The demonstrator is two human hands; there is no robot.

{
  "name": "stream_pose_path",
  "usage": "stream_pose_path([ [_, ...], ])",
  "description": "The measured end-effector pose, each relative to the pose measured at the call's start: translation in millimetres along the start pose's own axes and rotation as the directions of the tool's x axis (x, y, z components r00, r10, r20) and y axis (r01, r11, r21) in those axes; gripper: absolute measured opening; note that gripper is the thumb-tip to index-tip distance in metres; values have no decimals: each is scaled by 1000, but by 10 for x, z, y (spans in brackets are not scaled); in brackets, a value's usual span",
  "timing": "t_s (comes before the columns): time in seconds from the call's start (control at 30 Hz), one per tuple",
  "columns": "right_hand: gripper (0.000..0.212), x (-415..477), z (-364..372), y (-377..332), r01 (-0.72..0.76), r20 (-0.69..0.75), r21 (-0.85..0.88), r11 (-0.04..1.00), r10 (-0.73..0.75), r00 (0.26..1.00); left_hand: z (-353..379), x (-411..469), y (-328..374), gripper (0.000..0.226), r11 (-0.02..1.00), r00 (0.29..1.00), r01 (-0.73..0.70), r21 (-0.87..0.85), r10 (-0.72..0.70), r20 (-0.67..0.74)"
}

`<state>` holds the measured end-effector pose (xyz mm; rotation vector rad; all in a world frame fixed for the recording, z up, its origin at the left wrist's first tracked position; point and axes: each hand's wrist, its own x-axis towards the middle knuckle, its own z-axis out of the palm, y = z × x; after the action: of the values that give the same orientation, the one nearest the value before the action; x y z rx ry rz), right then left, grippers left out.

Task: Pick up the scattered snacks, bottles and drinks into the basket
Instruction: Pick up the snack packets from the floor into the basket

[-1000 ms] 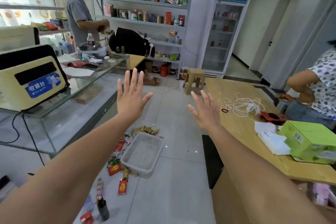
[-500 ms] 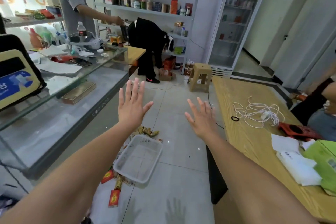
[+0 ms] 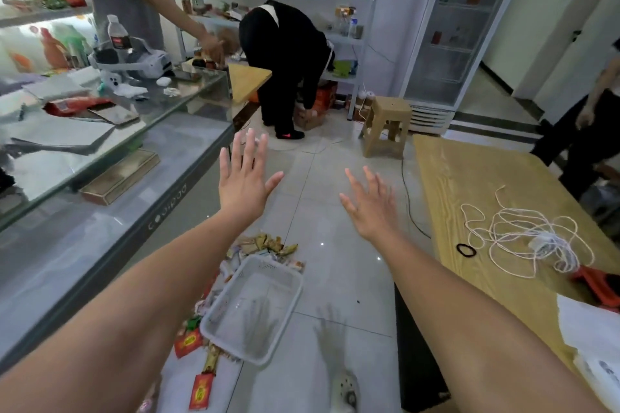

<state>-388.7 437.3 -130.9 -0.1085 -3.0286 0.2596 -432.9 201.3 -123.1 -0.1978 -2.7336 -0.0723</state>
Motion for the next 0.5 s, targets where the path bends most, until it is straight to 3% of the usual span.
stream_pose_path([
  [0.5,54,2812,502,910,222,169,33,974,-224,960,1297,1743,599,74,976,969,183,116,-199,144],
])
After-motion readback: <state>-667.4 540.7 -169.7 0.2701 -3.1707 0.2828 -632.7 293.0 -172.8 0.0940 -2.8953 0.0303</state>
